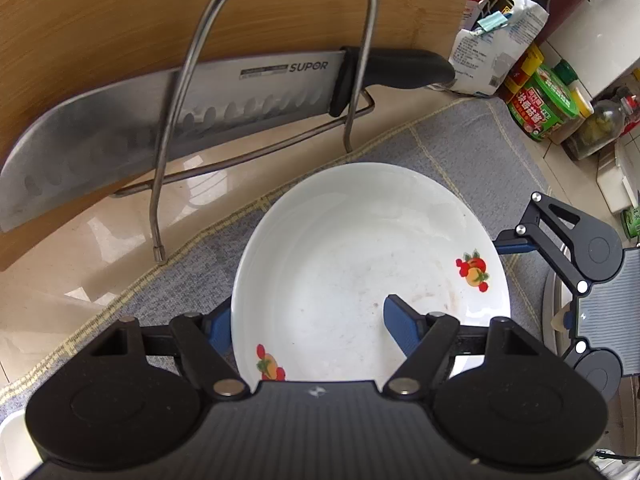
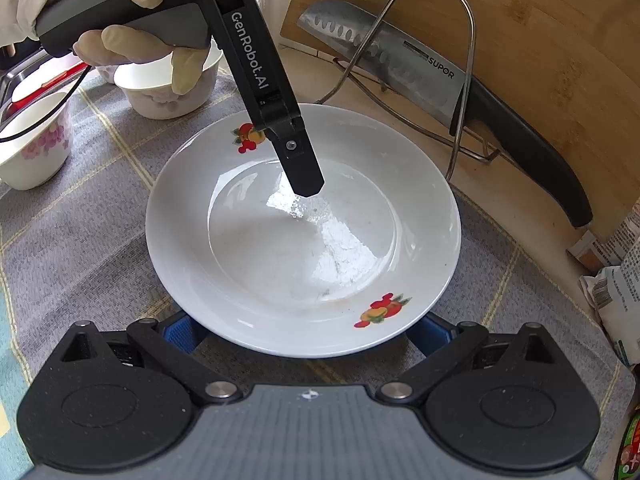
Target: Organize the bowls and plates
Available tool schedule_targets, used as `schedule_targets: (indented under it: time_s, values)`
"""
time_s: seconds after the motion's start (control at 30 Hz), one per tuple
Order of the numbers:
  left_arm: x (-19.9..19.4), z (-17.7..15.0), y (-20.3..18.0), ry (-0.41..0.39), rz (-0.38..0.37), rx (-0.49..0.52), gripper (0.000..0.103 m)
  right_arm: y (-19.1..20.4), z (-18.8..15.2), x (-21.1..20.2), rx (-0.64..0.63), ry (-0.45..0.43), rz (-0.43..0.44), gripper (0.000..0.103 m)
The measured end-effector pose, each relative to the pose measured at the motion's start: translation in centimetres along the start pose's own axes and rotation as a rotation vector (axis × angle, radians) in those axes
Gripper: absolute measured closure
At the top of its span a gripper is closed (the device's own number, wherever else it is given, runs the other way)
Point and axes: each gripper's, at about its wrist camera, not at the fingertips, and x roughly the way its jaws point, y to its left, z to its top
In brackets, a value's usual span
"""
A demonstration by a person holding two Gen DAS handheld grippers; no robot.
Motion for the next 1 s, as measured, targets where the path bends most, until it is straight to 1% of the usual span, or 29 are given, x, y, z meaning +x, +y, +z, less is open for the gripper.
schedule_targets:
  time_s: [0.3, 0.57, 0.73, 1.0]
  values:
    - [-1.0, -0.4, -0.2, -0.021, 0.004, -0.003, 0.029, 0.4, 0.3, -0.4, -0.008, 0.003, -0.003, 0.000]
    - [-2.9, -1.6, -0.9, -0.040, 0.011, -0.016, 0.029, 1.4, 0.7, -2.6, -0.009, -0.013, 0.011, 0.000]
    - [-4.5, -2.6, -2.1, -0.058, 0.023, -0.008, 0.029, 2.5, 0.6, -4.3, -0.014, -0.021, 0.007, 0.000]
    - [-6.6, -4.3, -4.6, -0.075, 0.035, 0.005, 0.029, 4.7, -0.1, -7.1, -0.019, -0.029, -0.025, 0.000]
